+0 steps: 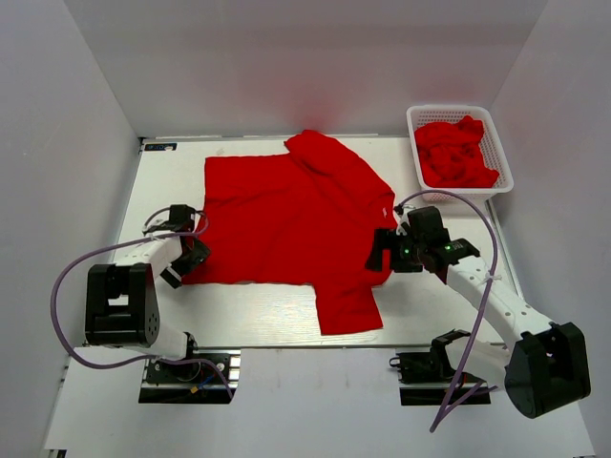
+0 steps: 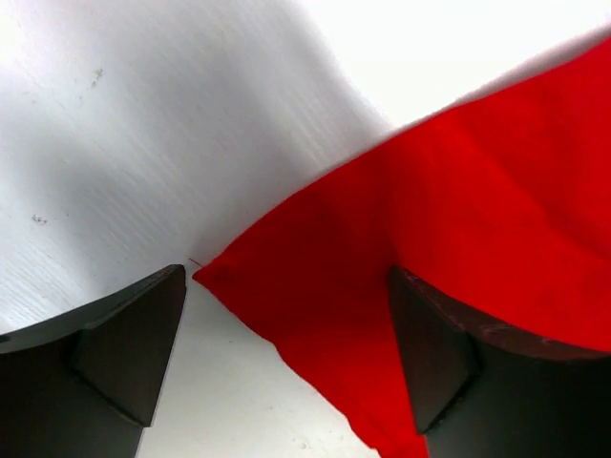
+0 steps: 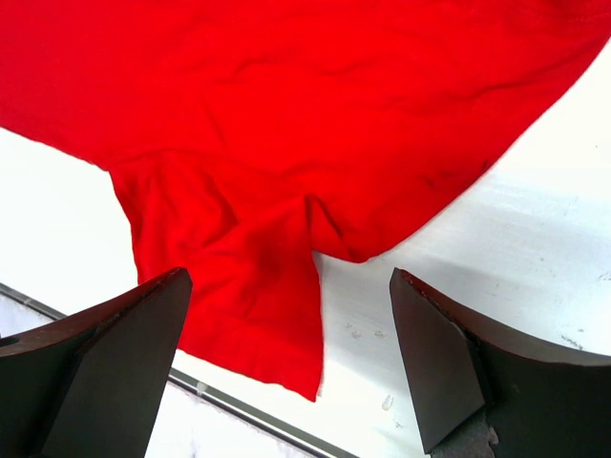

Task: Fold and stack the t-shirts
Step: Grap the side of the flattened tshirt closest away from the robot with both arms, then fold the flattened tshirt in 1/3 of the way

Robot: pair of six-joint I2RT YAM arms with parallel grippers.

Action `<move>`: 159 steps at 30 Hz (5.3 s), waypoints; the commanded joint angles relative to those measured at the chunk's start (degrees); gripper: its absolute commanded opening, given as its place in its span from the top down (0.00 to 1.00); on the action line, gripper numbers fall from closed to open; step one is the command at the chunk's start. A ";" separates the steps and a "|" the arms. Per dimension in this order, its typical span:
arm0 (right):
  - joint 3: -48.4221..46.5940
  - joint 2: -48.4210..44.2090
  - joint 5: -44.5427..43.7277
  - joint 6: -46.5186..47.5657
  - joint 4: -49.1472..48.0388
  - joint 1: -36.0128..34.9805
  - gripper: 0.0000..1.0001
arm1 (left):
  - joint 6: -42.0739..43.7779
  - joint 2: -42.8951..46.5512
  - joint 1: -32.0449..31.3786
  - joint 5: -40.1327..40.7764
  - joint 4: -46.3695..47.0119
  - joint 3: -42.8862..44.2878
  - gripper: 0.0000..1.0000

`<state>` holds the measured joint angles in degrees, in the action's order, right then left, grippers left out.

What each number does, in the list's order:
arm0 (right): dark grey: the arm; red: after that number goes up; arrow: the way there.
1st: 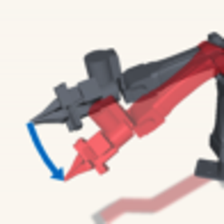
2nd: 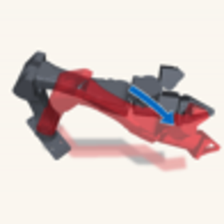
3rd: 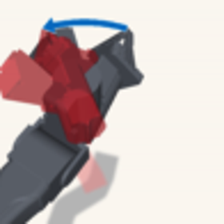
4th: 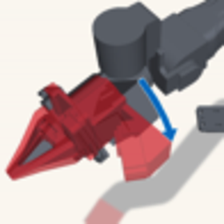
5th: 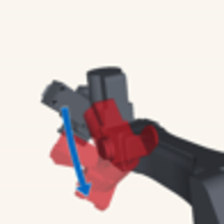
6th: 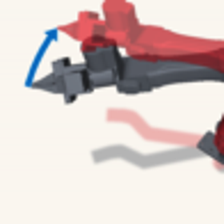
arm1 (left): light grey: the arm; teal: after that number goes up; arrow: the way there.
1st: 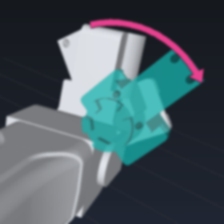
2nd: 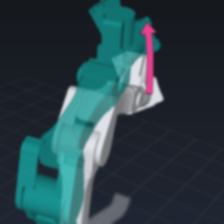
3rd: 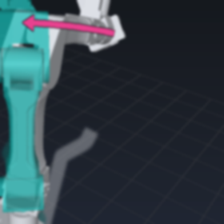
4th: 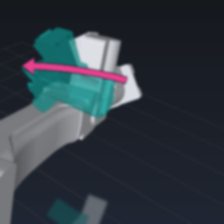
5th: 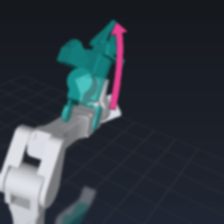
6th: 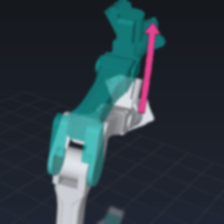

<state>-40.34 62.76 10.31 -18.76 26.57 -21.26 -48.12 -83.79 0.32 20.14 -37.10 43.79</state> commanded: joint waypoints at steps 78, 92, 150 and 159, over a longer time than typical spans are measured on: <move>-7.13 -4.14 -33.13 -26.23 -5.78 -23.92 1.00 | 1.80 17.79 1.09 -13.29 -12.56 0.85 1.00; -16.52 8.51 -36.85 -20.62 -14.88 -16.10 1.00 | 0.57 10.05 1.62 -9.07 -11.24 7.89 1.00; -70.61 58.72 -19.71 -6.29 0.17 0.34 0.10 | 2.85 -16.77 9.00 -7.75 -14.49 38.48 0.00; -35.53 32.03 -15.67 -4.70 -11.36 0.08 0.10 | 5.84 -6.05 7.86 -13.46 -11.50 22.75 0.00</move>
<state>-80.64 101.78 -8.08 -24.77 20.84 -20.91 -43.59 -94.30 8.73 8.29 -49.10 69.69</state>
